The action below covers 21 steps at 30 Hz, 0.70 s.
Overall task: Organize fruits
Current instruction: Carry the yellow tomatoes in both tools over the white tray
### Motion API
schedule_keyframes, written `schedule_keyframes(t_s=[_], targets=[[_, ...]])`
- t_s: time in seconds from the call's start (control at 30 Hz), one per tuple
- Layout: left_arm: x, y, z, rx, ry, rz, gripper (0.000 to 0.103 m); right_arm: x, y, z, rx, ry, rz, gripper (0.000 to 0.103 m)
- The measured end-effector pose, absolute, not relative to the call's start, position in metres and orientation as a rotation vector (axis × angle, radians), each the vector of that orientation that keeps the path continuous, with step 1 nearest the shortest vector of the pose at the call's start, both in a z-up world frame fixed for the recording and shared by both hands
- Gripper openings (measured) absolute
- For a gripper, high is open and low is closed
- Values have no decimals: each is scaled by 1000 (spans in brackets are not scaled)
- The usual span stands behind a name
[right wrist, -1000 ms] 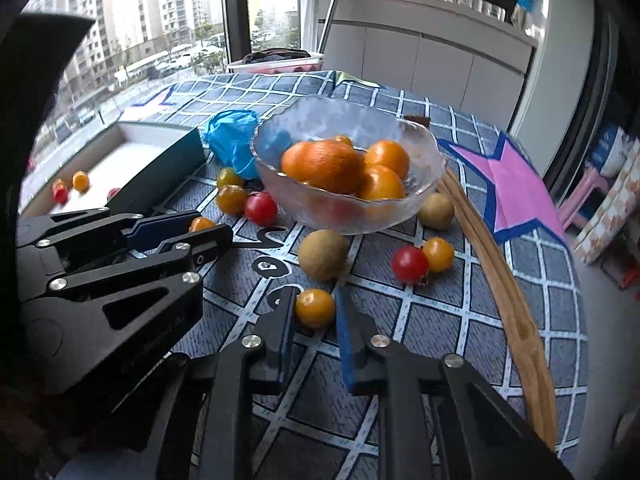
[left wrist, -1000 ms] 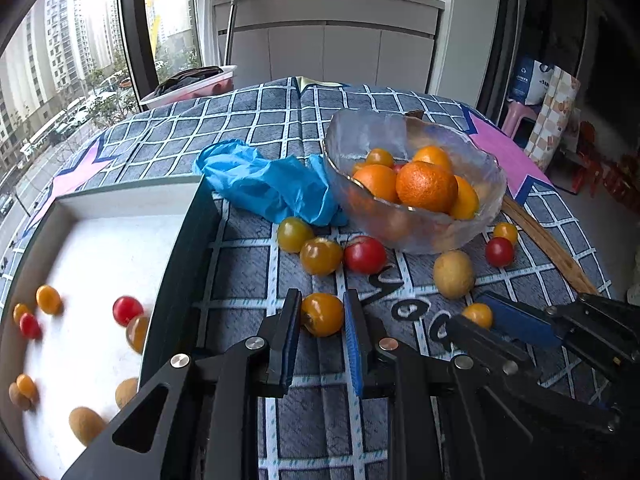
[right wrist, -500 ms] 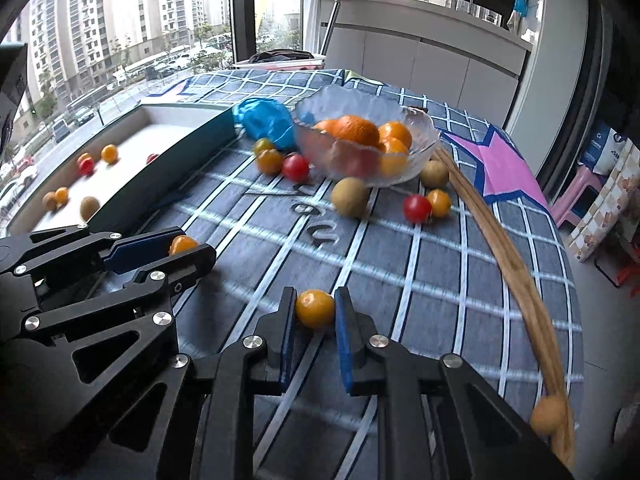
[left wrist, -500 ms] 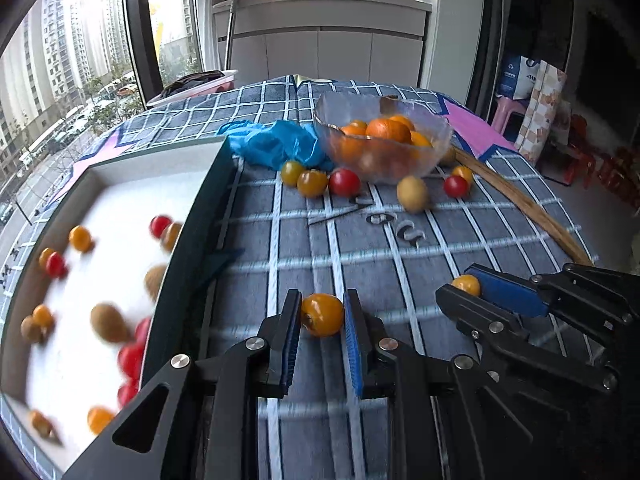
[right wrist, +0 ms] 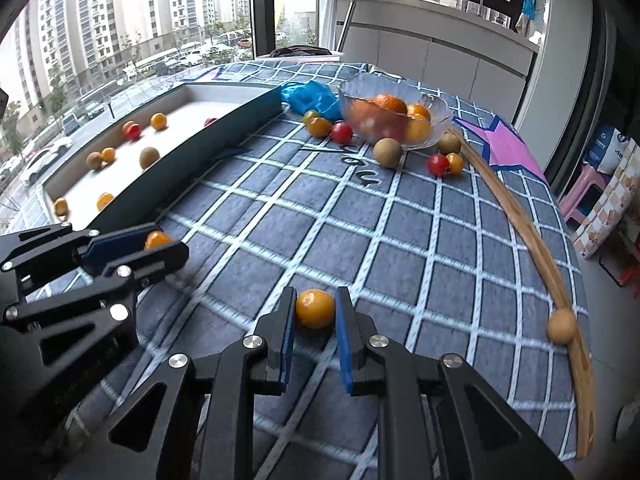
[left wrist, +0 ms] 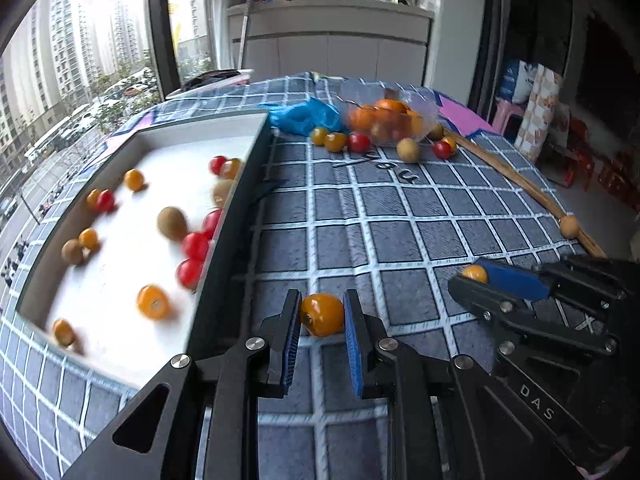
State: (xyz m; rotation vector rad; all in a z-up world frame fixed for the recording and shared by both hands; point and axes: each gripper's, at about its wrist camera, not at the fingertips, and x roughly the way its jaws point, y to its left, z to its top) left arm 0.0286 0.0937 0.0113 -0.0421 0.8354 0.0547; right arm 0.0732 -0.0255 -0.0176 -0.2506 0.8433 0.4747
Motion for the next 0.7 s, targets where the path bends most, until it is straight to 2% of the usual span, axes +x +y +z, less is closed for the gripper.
schedule_keyframes(t_s=[0.27, 0.7], targets=[[-5, 99, 29, -35, 674, 139, 22, 39, -13, 0, -212, 704, 543, 20], [-20, 170, 25, -93, 685, 267, 22, 27, 43, 6, -215, 642, 646, 20]])
